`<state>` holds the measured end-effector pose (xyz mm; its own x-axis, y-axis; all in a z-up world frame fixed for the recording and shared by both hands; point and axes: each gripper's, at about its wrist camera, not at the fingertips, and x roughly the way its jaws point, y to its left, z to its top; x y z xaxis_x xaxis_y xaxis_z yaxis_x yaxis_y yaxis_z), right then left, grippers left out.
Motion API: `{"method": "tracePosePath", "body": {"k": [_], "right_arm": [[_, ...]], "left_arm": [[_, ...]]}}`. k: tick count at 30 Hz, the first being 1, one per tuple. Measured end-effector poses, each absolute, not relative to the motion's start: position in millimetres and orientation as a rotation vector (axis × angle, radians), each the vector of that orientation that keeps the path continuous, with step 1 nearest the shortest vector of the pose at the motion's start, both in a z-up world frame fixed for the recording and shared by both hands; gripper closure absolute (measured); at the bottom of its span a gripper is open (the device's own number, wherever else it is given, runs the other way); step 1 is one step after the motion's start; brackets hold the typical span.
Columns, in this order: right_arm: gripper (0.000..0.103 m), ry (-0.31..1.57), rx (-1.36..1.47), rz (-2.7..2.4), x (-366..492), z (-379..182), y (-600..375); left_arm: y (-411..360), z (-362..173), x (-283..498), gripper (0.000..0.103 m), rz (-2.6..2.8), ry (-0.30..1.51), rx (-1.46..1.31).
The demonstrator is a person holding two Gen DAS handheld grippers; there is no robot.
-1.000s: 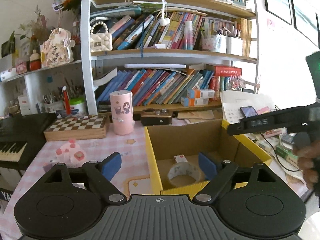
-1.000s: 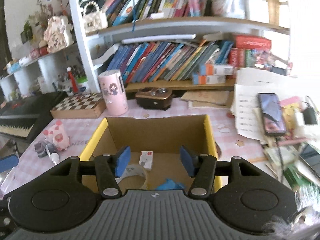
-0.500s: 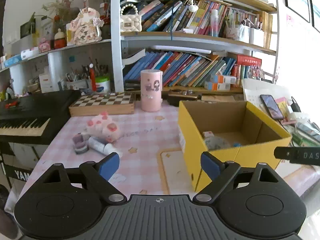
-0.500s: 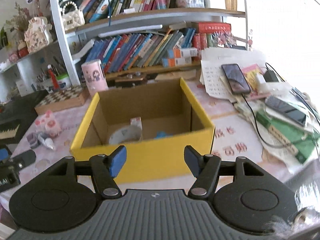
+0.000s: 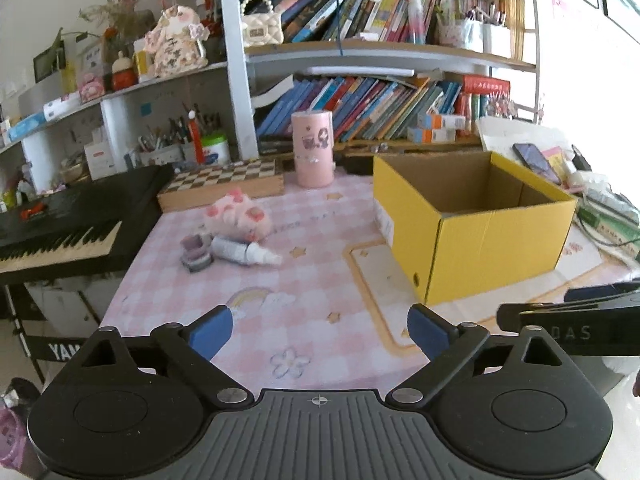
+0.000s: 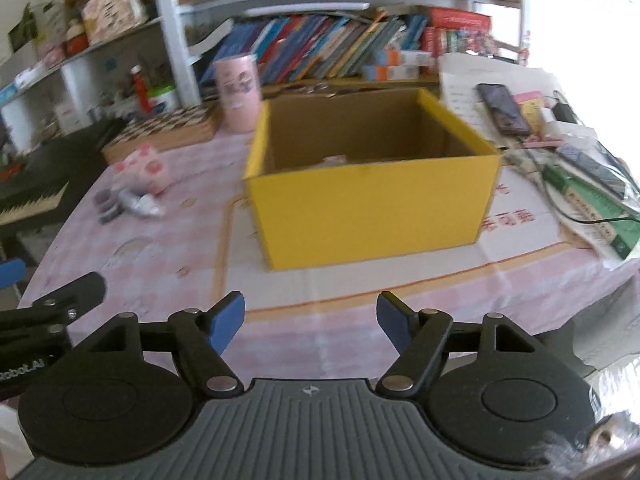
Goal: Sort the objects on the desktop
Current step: 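Withdraw both open tools from the yellow box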
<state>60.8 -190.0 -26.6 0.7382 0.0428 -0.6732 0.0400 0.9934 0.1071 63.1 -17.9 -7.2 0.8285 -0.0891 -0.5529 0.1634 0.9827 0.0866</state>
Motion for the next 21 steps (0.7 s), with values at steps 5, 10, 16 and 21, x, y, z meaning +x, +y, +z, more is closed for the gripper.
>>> {"method": "tracePosePath", "body": {"k": [5,10,16,21], "right_arm": [[0.027,0.733,0.090,0.044,55,-25,-165],[0.027,0.735,0.074,0.075,51,-25,-145],[0.027,0.718,0.055,0.114,46,-21,-125],[0.026,0.717,0.042,0.138,42,-20,-112]], "left_arm": [[1,-8,53,0.007,-0.110,0.584,0.129],[23,-6,46,0.007,-0.078,0.582,0.102],[44,-5,38,0.002,-0.035,0.585,0.084],[57,-3,28,0.001,-0.014,0.573,0.075]]}}
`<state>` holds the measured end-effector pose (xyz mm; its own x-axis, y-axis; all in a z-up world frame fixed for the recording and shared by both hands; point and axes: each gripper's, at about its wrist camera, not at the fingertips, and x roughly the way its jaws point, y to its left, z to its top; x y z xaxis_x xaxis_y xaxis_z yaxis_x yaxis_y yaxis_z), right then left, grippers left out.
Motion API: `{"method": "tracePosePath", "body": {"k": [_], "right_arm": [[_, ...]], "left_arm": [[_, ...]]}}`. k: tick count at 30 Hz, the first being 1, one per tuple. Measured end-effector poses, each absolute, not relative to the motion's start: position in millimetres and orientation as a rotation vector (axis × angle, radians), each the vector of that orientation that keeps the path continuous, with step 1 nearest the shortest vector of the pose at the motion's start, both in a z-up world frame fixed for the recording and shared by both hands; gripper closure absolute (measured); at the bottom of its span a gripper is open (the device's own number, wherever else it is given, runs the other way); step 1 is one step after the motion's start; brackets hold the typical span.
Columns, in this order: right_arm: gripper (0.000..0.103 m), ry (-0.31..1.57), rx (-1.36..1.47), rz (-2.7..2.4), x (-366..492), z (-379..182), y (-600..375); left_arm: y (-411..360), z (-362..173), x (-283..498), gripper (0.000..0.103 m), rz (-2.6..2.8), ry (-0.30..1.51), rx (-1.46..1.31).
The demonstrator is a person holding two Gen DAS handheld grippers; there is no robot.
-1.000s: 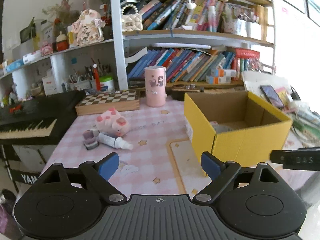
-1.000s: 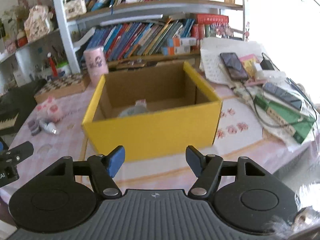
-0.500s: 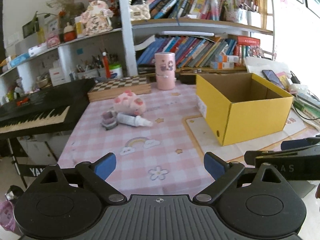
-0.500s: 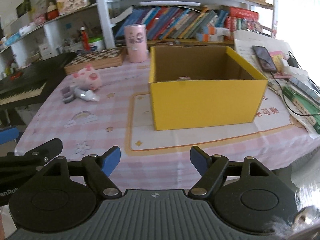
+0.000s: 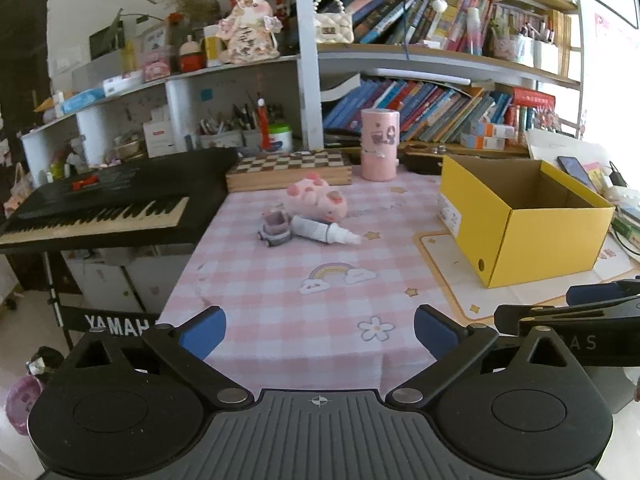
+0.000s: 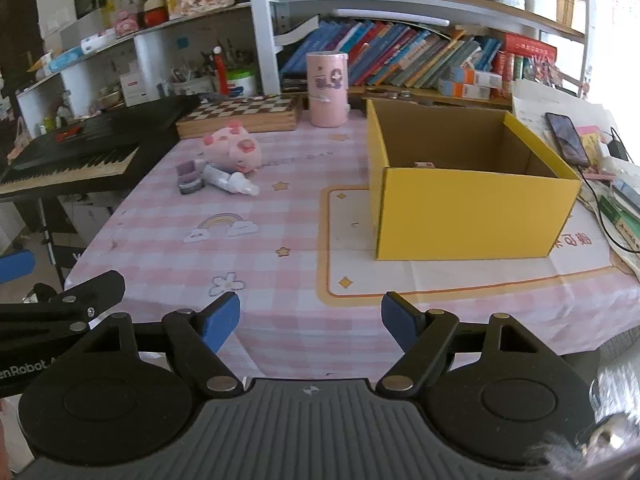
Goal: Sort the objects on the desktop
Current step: 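Withdraw both open tools from the yellow box, then move both tools toward the toy car and white-blue spray bottle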
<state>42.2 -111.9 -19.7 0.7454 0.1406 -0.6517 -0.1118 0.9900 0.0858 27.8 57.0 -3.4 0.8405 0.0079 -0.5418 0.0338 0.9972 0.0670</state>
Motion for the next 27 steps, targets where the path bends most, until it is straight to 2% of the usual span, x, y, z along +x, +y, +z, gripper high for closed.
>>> {"method": "tracePosePath", "body": {"k": [27], "right_arm": [[0.025,0.743,-0.008,0.206,30,-22,-59]], "left_arm": [[105,-10,10,0.000,0.030,0.615,0.012]]}}
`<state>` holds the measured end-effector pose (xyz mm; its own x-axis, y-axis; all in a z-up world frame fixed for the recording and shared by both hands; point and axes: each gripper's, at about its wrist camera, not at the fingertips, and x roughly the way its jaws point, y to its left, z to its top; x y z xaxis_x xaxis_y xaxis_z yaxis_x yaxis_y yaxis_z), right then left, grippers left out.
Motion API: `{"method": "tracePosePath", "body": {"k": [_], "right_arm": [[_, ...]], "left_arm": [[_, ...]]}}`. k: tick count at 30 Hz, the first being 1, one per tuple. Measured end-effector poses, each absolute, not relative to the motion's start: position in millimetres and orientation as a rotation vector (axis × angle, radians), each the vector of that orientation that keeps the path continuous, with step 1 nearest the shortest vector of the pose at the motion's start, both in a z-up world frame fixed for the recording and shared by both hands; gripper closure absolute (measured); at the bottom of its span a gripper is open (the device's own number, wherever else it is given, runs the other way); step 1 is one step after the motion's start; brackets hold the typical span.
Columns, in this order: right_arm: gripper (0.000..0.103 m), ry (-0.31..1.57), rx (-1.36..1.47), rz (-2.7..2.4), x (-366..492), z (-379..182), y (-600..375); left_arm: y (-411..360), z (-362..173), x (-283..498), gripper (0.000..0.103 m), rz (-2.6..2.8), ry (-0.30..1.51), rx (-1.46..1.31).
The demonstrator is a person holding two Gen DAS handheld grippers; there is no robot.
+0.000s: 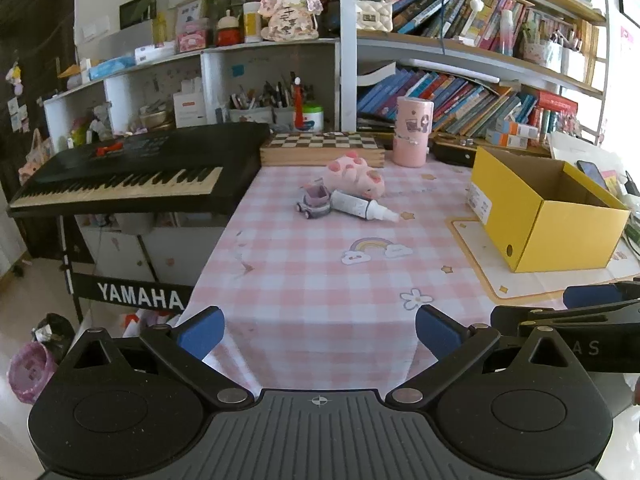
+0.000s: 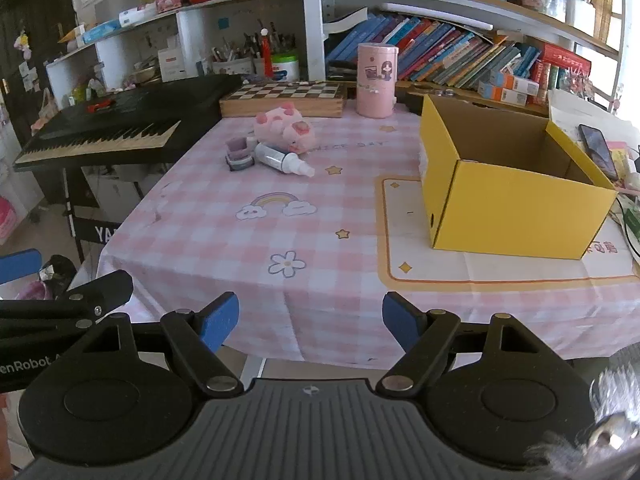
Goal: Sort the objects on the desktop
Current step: 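Move both tools toward the toy car and white-blue spray bottle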
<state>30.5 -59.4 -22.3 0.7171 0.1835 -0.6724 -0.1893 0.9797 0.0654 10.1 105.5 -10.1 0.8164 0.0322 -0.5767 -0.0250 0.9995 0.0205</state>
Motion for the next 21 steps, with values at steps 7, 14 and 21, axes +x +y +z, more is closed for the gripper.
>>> {"method": "tracePosePath", "body": {"k": [7,14,21], "right_arm": [[0.024,0.752,-0.019,0.231,39,-25,-53],[0.024,0.771,-0.011,0.264,61,-32,-46],[0.024,0.798,-0.024,0.304,102,-39,-37]], "left_arm": [[110,-12,15,0.000,0.058,0.625,0.002],[114,-16,30,0.000,0.088,0.642,0.014],[121,-21,61,0.000,0.117,0.673,0.001]]}}
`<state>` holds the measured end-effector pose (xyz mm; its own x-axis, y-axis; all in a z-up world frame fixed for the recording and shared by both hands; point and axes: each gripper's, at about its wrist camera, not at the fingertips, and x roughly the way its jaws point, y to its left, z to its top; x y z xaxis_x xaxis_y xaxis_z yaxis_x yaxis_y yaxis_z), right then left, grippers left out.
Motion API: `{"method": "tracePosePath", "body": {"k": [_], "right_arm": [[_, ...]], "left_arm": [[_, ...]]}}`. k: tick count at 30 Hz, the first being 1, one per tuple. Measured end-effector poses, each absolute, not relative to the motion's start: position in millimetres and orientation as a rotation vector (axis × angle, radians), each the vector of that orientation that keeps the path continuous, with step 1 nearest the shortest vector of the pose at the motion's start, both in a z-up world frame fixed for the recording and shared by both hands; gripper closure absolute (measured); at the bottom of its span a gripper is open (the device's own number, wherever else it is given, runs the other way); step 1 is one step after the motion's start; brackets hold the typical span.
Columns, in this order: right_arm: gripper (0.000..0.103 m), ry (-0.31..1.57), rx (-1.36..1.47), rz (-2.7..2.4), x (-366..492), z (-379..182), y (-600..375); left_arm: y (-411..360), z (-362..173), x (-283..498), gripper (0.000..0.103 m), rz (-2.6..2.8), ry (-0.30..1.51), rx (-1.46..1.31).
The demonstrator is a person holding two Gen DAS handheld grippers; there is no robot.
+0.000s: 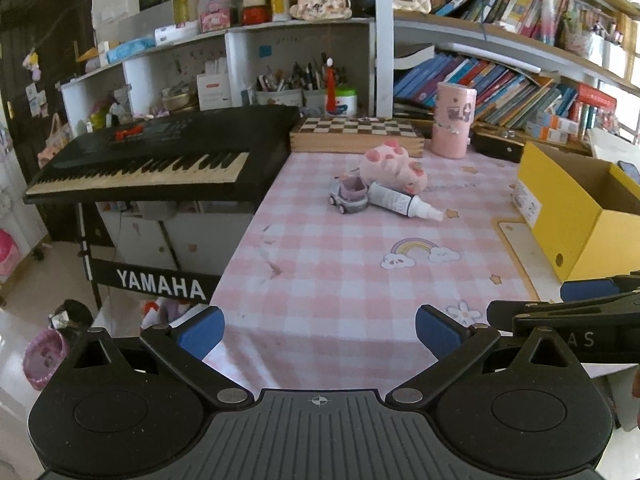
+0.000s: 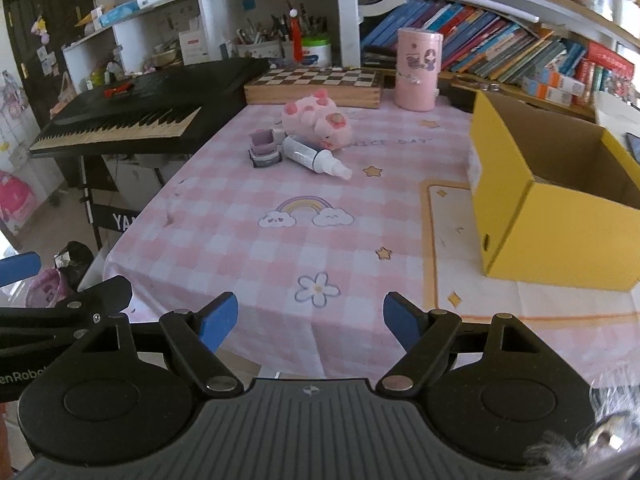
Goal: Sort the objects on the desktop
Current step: 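Move both tools toward the toy car and white-blue spray bottle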
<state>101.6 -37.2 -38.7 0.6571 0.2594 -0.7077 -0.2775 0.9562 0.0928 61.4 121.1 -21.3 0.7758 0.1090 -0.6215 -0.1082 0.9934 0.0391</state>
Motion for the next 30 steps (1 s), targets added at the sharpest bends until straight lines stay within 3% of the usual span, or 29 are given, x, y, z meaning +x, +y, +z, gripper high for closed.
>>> {"method": "tracePosePath", "body": {"k": [19,24,30], "right_arm": [[0.027,0.862,-0.022,0.399,228,-46,-38],[0.038,0.864,-0.034,0.439,260,-48,-33],[0.040,0.878,-0.059,0.505,297,-55,-27]], "left_arm": [[119,-27,163,0.000,0.173,0.760,-0.044],[116,-24,189,0.000,0.194,0.748,-0.038],[119,-27,223,0.000,0.259,0.758,-0.068]]}}
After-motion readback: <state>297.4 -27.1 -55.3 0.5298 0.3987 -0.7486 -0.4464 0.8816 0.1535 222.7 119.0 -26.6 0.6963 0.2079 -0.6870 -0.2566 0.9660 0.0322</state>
